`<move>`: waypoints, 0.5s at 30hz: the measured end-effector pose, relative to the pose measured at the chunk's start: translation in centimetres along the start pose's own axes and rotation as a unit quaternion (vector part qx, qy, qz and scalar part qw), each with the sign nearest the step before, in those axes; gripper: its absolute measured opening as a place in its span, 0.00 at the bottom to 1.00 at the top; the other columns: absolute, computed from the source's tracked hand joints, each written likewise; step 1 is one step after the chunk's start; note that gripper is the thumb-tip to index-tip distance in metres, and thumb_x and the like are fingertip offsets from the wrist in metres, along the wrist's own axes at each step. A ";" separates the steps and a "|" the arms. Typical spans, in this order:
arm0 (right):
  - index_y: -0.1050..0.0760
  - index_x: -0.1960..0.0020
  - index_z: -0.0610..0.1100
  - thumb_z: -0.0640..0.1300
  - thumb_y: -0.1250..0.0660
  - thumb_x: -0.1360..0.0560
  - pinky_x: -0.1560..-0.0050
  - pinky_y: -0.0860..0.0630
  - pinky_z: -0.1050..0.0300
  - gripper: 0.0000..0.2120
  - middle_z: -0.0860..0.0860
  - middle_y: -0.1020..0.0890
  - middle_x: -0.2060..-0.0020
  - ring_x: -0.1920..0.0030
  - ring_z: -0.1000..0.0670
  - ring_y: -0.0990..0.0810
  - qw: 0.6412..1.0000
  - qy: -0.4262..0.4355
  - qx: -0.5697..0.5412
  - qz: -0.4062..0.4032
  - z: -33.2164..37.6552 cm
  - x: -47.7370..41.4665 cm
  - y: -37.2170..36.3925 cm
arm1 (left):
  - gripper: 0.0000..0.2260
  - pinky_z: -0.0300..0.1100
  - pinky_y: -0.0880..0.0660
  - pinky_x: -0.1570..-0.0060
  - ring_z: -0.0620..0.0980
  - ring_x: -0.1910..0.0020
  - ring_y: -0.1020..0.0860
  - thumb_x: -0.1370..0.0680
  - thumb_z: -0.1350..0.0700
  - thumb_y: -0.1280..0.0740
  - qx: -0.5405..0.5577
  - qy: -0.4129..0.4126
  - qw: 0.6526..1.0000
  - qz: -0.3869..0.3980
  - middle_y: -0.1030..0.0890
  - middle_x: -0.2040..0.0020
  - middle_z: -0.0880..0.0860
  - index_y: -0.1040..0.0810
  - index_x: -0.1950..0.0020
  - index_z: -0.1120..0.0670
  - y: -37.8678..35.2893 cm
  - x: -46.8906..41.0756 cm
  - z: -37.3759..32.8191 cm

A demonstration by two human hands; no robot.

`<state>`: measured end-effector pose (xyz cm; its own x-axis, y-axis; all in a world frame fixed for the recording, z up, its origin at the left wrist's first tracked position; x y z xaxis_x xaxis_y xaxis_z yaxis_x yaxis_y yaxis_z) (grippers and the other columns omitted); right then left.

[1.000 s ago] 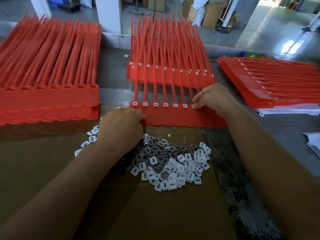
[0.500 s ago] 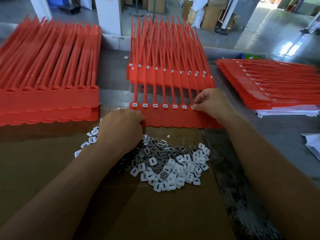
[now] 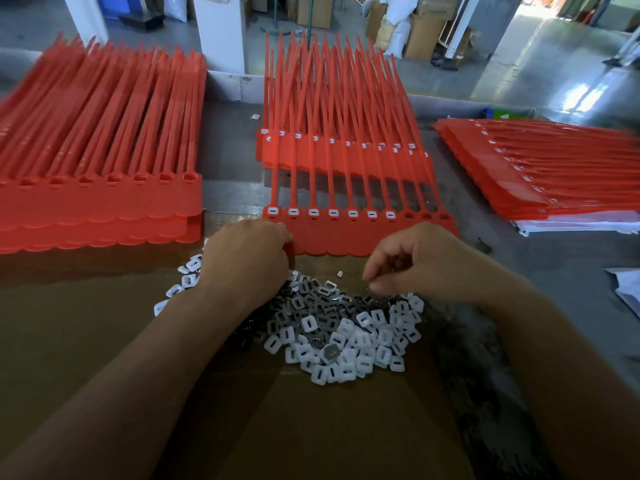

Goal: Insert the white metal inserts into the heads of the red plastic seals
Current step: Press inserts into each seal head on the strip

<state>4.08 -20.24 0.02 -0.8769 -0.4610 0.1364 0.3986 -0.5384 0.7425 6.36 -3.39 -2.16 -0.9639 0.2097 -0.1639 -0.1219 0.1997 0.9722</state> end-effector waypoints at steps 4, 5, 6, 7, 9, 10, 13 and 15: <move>0.20 0.62 0.54 0.41 0.25 0.34 0.68 0.32 0.73 0.09 0.63 0.21 0.68 0.70 0.65 0.25 0.999 0.003 0.001 0.053 0.6 0.6 -1.3 | 0.15 0.44 0.28 0.49 0.50 0.44 0.24 0.24 0.59 0.43 -0.003 0.000 1.000 -0.001 0.22 0.41 0.48 0.22 0.42 0.50 0.0 0.0 0.0; 0.20 0.61 0.55 0.41 0.24 0.34 0.67 0.31 0.73 0.09 0.65 0.21 0.68 0.69 0.65 0.25 0.998 0.002 0.006 0.064 0.6 0.7 -1.5 | 0.15 0.43 0.28 0.49 0.50 0.44 0.24 0.24 0.59 0.43 -0.003 0.000 1.000 -0.001 0.22 0.41 0.48 0.22 0.42 0.50 0.1 0.0 0.0; 0.20 0.61 0.56 0.42 0.24 0.34 0.66 0.31 0.73 0.10 0.66 0.22 0.67 0.67 0.65 0.25 0.997 0.002 0.013 0.074 0.6 0.8 -1.8 | 0.15 0.43 0.28 0.49 0.50 0.44 0.24 0.24 0.58 0.43 -0.003 0.000 1.000 -0.002 0.22 0.41 0.48 0.22 0.42 0.50 0.1 0.0 0.0; 0.20 0.60 0.56 0.42 0.24 0.34 0.64 0.30 0.72 0.10 0.67 0.22 0.66 0.66 0.65 0.25 0.996 0.002 0.024 0.083 0.6 0.9 -1.9 | 0.15 0.44 0.28 0.49 0.50 0.44 0.24 0.24 0.59 0.43 -0.002 0.001 1.000 -0.001 0.22 0.41 0.48 0.22 0.41 0.50 0.1 0.0 0.0; 0.20 0.58 0.56 0.43 0.24 0.34 0.59 0.28 0.70 0.10 0.64 0.22 0.64 0.61 0.64 0.24 0.995 0.005 0.047 0.090 0.6 1.0 -2.1 | 0.15 0.44 0.28 0.48 0.51 0.44 0.24 0.24 0.59 0.43 -0.002 0.001 1.000 0.001 0.22 0.41 0.48 0.22 0.41 0.50 0.1 0.0 0.0; 0.20 0.57 0.56 0.44 0.24 0.34 0.58 0.28 0.69 0.10 0.62 0.22 0.63 0.59 0.63 0.24 0.994 0.005 0.055 0.090 0.6 1.0 -2.2 | 0.15 0.44 0.29 0.48 0.51 0.44 0.24 0.24 0.59 0.43 -0.003 0.001 1.000 0.002 0.22 0.41 0.48 0.22 0.41 0.50 0.1 0.0 0.0; 0.20 0.57 0.55 0.44 0.24 0.34 0.56 0.29 0.71 0.09 0.61 0.23 0.62 0.57 0.64 0.26 0.994 0.001 0.065 0.085 0.6 1.0 -2.3 | 0.15 0.44 0.29 0.48 0.50 0.43 0.24 0.24 0.59 0.43 -0.004 0.002 1.000 0.006 0.22 0.41 0.48 0.22 0.42 0.50 0.0 0.0 0.0; 0.20 0.57 0.54 0.44 0.24 0.34 0.57 0.30 0.73 0.09 0.61 0.24 0.62 0.57 0.66 0.26 0.994 -0.001 0.069 0.082 0.6 0.9 -2.5 | 0.15 0.44 0.29 0.48 0.50 0.43 0.25 0.24 0.59 0.43 -0.006 0.002 1.000 0.007 0.22 0.41 0.48 0.23 0.41 0.50 0.0 0.0 -0.1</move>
<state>2.15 -18.93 -1.31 -0.8033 -0.5339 0.2640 0.4960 -0.3542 0.7928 6.37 -3.44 -2.12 -0.9665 0.2083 -0.1501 -0.1115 0.1862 0.9762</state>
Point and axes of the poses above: each hand's wrist, its own x-axis away from the middle knuckle, its own y-axis out of the back of the hand, z = x × y, the point moved 6 cm from there along -x, towards the middle knuckle
